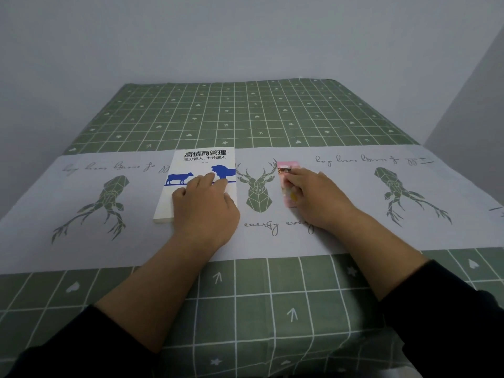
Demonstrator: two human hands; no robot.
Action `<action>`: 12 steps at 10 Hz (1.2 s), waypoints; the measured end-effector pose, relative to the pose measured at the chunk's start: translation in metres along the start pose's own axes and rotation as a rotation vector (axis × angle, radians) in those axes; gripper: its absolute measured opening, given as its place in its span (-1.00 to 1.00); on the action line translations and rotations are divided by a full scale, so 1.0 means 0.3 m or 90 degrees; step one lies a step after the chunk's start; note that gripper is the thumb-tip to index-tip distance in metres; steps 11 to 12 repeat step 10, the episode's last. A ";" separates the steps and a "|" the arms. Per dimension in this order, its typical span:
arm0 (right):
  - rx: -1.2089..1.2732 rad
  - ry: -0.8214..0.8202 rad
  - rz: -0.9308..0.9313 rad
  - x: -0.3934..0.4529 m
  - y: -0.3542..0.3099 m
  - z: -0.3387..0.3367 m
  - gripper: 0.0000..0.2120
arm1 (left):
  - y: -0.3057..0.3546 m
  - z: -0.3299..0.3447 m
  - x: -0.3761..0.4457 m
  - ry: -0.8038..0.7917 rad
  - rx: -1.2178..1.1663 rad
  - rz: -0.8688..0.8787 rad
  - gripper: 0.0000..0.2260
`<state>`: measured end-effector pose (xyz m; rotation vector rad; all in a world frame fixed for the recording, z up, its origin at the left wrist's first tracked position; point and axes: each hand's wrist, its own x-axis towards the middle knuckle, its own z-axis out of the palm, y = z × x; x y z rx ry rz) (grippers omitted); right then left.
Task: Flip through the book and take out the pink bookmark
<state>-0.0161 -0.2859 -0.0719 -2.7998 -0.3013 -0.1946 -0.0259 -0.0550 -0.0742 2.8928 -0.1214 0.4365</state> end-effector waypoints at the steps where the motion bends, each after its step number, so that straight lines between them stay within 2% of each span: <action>1: 0.005 -0.009 0.009 0.004 0.001 -0.002 -0.83 | 0.000 0.005 0.001 0.002 0.003 0.000 -0.63; 3: 0.045 -0.004 0.017 -0.011 -0.024 -0.021 -0.86 | -0.004 0.004 0.005 0.004 -0.004 0.007 -0.63; 4: 0.139 0.034 0.038 -0.027 -0.042 -0.053 -0.81 | -0.003 0.002 0.004 0.002 -0.041 -0.006 -0.63; 6: 0.312 0.120 0.156 -0.010 -0.022 -0.092 -0.60 | -0.001 -0.081 0.022 0.052 -0.345 -0.079 -0.66; 8: 0.533 0.064 0.093 0.019 -0.041 -0.211 -0.61 | -0.040 -0.251 0.142 -0.042 -0.714 -0.146 -0.72; 9: 0.574 0.047 0.072 0.038 -0.074 -0.295 -0.63 | -0.062 -0.330 0.200 -0.157 -0.896 -0.137 -0.54; 10: 0.649 0.019 0.046 0.070 -0.103 -0.389 -0.46 | -0.084 -0.417 0.242 -0.304 -1.051 -0.108 -0.31; 12: 0.649 0.019 0.046 0.070 -0.103 -0.389 -0.46 | -0.084 -0.417 0.242 -0.304 -1.051 -0.108 -0.31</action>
